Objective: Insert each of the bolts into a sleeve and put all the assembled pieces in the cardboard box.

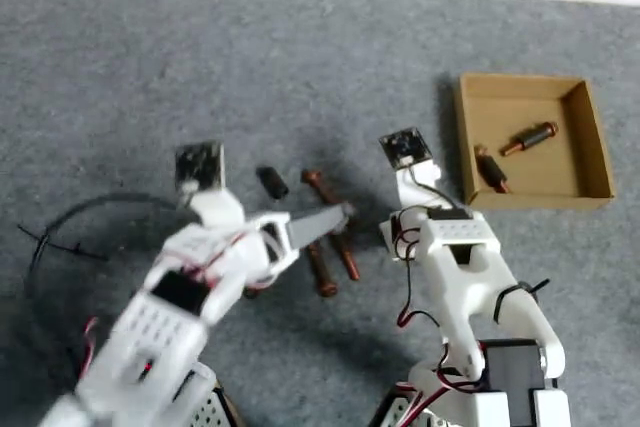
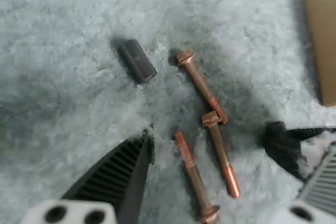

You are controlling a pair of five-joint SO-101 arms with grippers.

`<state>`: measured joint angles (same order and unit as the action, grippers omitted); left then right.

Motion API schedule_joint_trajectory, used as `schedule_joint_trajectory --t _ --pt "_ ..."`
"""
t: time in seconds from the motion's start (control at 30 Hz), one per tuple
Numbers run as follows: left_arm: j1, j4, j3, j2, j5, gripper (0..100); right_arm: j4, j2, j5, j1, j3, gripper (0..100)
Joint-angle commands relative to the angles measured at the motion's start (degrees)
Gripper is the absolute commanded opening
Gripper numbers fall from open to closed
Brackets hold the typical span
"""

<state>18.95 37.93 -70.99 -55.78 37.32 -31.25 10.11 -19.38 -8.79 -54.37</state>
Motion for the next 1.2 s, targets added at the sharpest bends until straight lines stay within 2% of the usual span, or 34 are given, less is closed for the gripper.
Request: schedule_joint_trajectory --t 0.0,0.27,0.5,1.07,1.17 --pt "1.19 -1.93 17.01 25.19 5.71 44 3.47 0.57 0.79 0.84 0.66 0.5" --pt "1.19 -1.76 36.35 53.32 10.20 43 3.56 0.48 0.79 0.84 0.75 0.5" --pt "1.19 -1.58 46.37 67.03 13.01 43 3.56 0.48 0.70 0.75 0.84 0.5" --pt "3.21 -1.49 48.92 71.60 14.15 43 3.56 0.48 0.53 0.75 0.66 0.5" --pt "4.18 0.79 49.19 71.60 14.15 43 3.56 0.48 0.53 0.75 0.66 0.5"
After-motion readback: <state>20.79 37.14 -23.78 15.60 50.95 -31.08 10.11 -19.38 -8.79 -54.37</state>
